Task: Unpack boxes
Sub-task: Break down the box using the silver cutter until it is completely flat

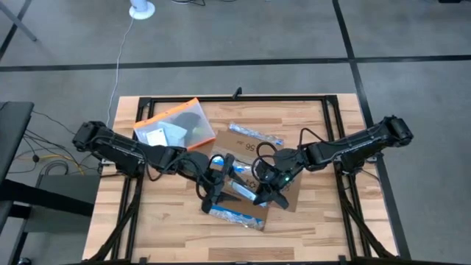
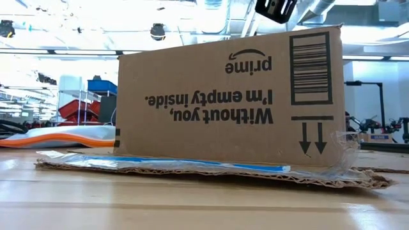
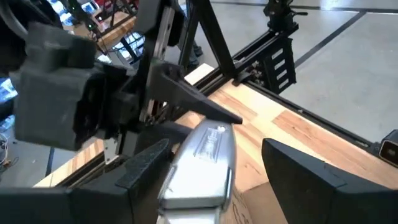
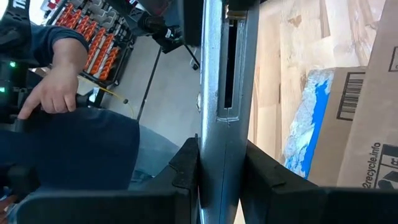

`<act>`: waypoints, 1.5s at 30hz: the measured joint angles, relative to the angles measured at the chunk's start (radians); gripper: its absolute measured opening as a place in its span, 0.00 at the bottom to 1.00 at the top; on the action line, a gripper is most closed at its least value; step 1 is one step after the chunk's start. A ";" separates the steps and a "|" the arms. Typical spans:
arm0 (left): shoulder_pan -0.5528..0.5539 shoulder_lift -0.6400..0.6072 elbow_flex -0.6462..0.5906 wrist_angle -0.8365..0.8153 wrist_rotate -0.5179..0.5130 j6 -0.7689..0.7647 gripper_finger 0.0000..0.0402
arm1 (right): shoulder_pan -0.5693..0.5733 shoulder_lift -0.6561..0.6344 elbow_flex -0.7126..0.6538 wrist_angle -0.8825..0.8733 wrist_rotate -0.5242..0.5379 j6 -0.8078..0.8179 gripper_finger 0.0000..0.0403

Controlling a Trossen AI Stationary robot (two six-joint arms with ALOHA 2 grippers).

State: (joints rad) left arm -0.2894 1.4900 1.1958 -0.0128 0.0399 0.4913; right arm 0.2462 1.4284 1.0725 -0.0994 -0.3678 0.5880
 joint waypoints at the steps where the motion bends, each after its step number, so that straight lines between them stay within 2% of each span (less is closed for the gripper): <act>1: 0.000 0.008 0.001 0.017 0.000 -0.003 0.59 | 0.000 0.000 0.000 -0.002 -0.001 -0.003 0.14; 13: -0.004 0.036 0.000 0.059 0.001 -0.012 0.58 | 0.000 0.000 0.000 -0.017 -0.001 -0.010 0.14; 16: -0.004 0.036 0.000 0.060 0.001 -0.013 0.52 | 0.000 0.000 0.000 -0.033 -0.001 -0.010 0.14; 22: 0.001 0.035 0.000 0.058 0.003 -0.017 0.30 | 0.000 0.000 0.000 -0.039 0.000 -0.007 0.14; 31: 0.022 0.033 0.000 0.025 0.008 -0.131 0.28 | -0.003 0.001 -0.002 -0.046 0.011 0.006 0.14; 34: 0.023 0.033 0.000 0.024 0.001 -0.153 0.25 | -0.007 0.001 -0.002 -0.045 0.011 0.027 0.22; 36: 0.023 0.033 0.000 0.022 0.005 -0.163 0.11 | -0.007 0.000 -0.002 -0.042 0.007 0.029 0.30; 39: 0.021 0.033 0.001 0.016 0.011 -0.168 0.01 | -0.007 -0.002 -0.002 -0.026 0.001 0.027 0.40; 42: 0.023 0.033 0.000 0.011 0.000 -0.156 0.01 | -0.008 -0.005 0.000 -0.023 0.015 0.023 0.44; 45: 0.029 0.033 0.000 -0.003 -0.017 -0.134 0.01 | -0.017 -0.005 0.001 -0.066 0.070 0.010 0.44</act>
State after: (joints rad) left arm -0.2600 1.5234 1.1957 -0.0162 0.0231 0.3574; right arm 0.2289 1.4239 1.0733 -0.1653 -0.2979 0.5976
